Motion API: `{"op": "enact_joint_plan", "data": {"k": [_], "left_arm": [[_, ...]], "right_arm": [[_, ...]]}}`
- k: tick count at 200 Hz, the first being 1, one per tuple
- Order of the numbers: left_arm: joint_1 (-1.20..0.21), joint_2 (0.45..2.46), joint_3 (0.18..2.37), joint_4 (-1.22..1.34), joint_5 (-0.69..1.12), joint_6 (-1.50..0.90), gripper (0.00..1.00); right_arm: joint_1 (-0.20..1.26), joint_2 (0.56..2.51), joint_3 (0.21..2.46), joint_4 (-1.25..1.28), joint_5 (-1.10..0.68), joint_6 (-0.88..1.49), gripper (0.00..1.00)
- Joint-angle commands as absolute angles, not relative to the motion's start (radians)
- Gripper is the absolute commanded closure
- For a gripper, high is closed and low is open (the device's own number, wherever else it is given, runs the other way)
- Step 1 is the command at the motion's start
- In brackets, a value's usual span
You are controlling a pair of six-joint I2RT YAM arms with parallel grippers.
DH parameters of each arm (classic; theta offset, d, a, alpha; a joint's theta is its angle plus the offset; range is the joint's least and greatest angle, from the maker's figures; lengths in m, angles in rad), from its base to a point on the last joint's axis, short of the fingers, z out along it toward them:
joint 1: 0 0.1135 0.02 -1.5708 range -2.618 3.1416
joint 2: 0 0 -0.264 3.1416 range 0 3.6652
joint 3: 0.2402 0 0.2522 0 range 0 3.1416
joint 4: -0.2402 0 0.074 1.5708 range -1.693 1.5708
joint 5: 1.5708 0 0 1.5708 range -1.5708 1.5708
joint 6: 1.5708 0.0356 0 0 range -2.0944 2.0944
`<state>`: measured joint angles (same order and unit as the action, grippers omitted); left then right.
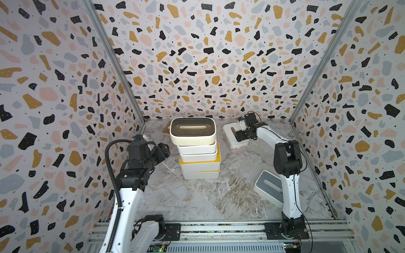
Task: Stack the tissue boxes
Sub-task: Pick up the tissue box from the center of the board.
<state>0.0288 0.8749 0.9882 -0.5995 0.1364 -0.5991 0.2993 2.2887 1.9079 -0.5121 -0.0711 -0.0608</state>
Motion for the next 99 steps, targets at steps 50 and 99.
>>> {"op": "enact_joint_plan", "data": {"k": [50,99], "left_arm": [[0.034,0.861,0.994,-0.593,0.124,-0.6,0.16],[0.034,0.858,0.999,-0.589,0.13,-0.605,0.16]], "right_arm": [[0.313,2.237,1.883,-0.511,-0.099,-0.07,0.39],[0.312,2.175,1.855,-0.491,-0.107,-0.051,0.61]]}}
